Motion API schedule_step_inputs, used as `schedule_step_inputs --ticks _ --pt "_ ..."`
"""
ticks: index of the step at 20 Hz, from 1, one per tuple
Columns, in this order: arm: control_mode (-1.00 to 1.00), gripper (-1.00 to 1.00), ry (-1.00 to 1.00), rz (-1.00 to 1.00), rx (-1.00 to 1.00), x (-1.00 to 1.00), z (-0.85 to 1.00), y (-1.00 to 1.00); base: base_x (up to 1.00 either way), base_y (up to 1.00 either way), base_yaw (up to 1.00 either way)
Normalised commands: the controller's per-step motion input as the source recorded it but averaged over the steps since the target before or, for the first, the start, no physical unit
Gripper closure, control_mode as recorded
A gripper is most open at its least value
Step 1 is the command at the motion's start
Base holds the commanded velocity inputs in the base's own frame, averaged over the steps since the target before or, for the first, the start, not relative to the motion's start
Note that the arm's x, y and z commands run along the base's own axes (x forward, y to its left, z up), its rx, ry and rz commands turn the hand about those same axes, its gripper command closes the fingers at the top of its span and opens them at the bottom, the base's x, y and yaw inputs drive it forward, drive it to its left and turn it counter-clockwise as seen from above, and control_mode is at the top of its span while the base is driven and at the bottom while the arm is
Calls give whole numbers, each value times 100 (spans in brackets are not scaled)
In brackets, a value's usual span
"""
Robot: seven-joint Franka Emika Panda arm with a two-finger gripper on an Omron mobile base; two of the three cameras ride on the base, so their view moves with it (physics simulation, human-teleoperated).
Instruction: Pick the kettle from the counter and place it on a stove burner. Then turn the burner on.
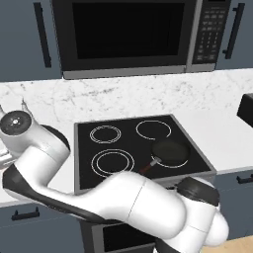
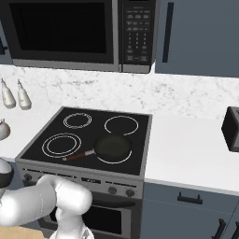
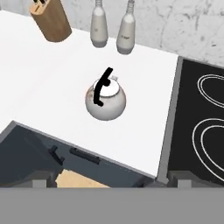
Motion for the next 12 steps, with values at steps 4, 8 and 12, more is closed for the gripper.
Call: schedule_step_inputs --ticks 4,8,12 --pt "-100 -100 5 -15 -6 47 -38 50 0 0 0" --pt "-100 -100 2 -15 0 57 -13 33 0 0 0" --pt "-100 -100 2 -10 -7 54 -35 3 0 0 0"
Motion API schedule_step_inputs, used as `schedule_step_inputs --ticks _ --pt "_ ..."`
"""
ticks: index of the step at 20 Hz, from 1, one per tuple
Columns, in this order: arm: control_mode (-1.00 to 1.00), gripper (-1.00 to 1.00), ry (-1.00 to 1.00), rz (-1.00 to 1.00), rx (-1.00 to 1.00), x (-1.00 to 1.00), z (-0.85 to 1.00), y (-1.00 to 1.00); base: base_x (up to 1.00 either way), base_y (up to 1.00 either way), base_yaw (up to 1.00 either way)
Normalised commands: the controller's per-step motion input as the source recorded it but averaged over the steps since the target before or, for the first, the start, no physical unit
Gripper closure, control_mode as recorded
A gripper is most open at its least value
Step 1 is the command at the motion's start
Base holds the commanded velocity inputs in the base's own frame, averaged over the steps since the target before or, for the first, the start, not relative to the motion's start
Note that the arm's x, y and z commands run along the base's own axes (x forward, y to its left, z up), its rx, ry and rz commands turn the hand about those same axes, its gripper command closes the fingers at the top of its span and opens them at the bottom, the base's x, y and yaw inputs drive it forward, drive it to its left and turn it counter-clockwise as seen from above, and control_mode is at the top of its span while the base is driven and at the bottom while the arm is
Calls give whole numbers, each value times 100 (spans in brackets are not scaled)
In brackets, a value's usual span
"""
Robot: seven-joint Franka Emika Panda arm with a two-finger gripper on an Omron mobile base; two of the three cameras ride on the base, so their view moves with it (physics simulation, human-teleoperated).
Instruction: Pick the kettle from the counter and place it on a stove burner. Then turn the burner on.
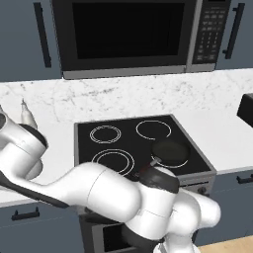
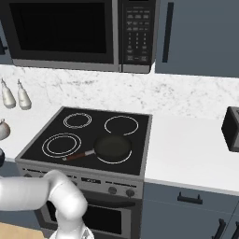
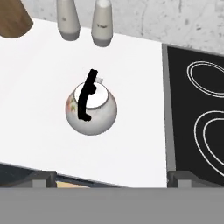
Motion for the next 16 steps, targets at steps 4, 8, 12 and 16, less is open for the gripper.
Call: schedule_step_inputs --ticks 4,8,12,16 --pt "-100 -100 3 -5 -2 51 -43 0 0 0 0" --pt "-100 -100 0 0 0 43 -4 6 0 0 0" --pt "-100 -100 0 0 0 29 -33 0 0 0 0" --pt "-100 -100 0 0 3 27 -39 0 0 0 0"
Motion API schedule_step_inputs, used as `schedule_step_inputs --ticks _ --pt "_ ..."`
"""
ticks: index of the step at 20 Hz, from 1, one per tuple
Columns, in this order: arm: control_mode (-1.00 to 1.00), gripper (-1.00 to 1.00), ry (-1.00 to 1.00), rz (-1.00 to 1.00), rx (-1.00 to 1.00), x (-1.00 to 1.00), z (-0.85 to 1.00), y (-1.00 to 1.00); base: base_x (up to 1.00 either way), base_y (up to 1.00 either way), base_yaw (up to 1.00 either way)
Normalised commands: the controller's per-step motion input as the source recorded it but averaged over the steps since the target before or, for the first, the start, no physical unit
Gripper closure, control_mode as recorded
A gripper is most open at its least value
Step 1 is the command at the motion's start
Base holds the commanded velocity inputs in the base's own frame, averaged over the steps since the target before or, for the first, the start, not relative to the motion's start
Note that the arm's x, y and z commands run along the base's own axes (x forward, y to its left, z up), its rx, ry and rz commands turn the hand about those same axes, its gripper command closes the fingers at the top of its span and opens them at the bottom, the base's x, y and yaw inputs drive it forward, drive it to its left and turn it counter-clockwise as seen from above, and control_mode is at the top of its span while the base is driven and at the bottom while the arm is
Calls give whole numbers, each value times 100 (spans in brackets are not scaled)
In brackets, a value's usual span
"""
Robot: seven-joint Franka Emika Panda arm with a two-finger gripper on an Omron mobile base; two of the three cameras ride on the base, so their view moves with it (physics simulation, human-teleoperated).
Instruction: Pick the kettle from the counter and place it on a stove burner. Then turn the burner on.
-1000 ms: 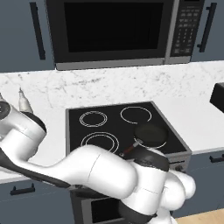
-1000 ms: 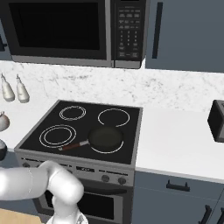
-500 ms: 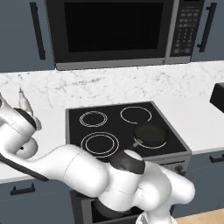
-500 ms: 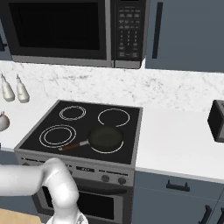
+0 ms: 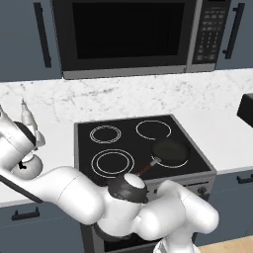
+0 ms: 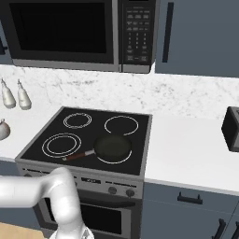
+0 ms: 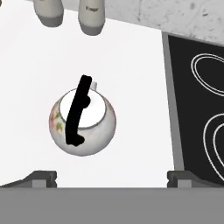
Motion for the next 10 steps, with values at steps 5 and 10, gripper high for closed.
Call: schedule_step_inputs --ticks 5,10 --pt "-100 -100 0 0 10 27 -39 5 0 0 0" --pt "-100 -100 0 0 6 31 -28 22 0 0 0"
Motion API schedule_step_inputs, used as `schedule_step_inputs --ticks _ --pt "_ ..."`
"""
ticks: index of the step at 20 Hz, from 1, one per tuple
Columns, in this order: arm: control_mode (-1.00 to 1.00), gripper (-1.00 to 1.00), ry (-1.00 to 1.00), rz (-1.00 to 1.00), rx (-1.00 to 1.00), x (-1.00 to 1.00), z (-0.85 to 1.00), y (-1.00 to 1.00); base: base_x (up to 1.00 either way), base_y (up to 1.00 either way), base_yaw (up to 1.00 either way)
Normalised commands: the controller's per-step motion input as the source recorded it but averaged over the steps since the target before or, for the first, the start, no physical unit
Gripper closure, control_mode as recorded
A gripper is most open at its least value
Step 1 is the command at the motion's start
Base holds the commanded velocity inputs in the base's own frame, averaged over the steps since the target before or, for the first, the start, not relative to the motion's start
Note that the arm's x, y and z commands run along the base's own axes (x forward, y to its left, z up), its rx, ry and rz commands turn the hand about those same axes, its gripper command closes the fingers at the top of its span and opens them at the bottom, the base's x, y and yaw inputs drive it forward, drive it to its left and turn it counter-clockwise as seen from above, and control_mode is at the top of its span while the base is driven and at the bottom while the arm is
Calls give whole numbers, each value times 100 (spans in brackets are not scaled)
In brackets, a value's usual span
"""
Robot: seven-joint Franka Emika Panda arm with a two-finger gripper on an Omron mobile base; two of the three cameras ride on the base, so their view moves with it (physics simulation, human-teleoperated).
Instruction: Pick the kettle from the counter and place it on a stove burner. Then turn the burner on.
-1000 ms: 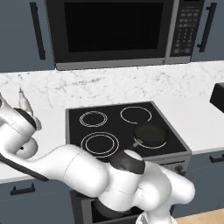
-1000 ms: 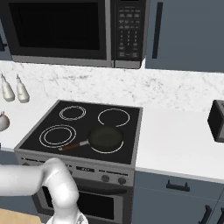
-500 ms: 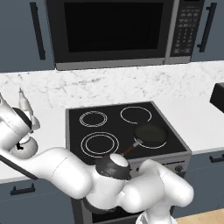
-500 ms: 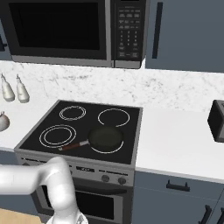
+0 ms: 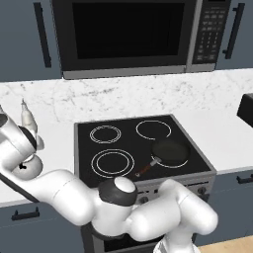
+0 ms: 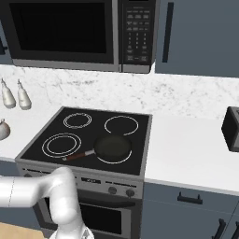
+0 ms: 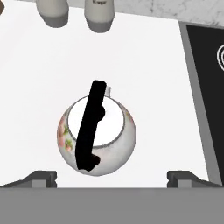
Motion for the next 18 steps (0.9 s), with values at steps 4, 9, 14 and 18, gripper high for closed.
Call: schedule_step_inputs --ticks 4,9,14,18 --pt "-100 -100 0 0 -1 29 -21 22 0 0 0" --pt "-100 -100 0 0 -5 28 -26 14 0 0 0" --pt "-100 100 0 0 -10 22 -21 4 0 0 0" --pt "-100 100 0 0 -10 11 -30 0 0 0 0"
